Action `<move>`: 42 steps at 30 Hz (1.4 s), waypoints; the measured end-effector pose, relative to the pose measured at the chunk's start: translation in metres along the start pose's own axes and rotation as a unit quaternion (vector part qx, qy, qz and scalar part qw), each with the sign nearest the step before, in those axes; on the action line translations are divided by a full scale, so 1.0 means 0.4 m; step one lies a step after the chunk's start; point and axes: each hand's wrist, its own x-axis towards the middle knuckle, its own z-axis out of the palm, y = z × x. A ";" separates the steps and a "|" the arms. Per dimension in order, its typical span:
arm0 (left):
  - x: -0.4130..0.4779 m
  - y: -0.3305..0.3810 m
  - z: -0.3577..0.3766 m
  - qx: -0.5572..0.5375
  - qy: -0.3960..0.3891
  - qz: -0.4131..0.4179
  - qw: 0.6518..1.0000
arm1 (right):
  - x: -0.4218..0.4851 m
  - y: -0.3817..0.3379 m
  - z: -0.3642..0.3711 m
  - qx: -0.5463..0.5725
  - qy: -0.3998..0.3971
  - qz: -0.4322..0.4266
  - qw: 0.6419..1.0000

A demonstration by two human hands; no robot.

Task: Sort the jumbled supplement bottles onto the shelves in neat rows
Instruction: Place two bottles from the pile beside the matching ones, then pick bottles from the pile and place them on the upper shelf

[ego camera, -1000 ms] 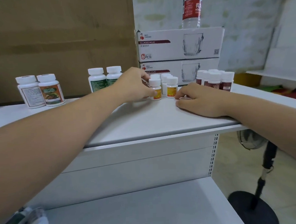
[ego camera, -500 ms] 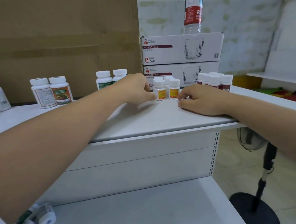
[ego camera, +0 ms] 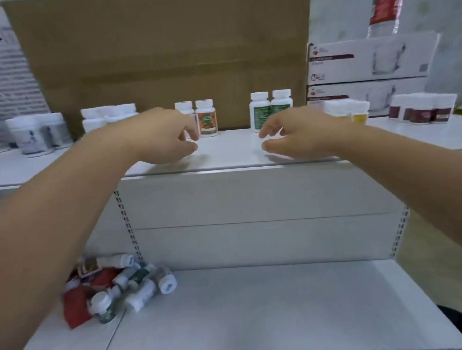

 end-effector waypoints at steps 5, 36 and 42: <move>-0.236 -0.251 0.004 0.019 0.030 -0.060 0.998 | 0.029 -0.291 0.084 0.025 0.016 -0.075 0.997; -0.843 -1.007 0.839 -0.259 -0.033 -0.333 0.906 | 0.036 -0.951 1.094 0.306 -0.102 0.119 0.939; -0.675 -1.170 0.945 -0.252 -0.041 -0.331 0.908 | 0.254 -0.993 1.219 0.327 -0.124 0.122 0.929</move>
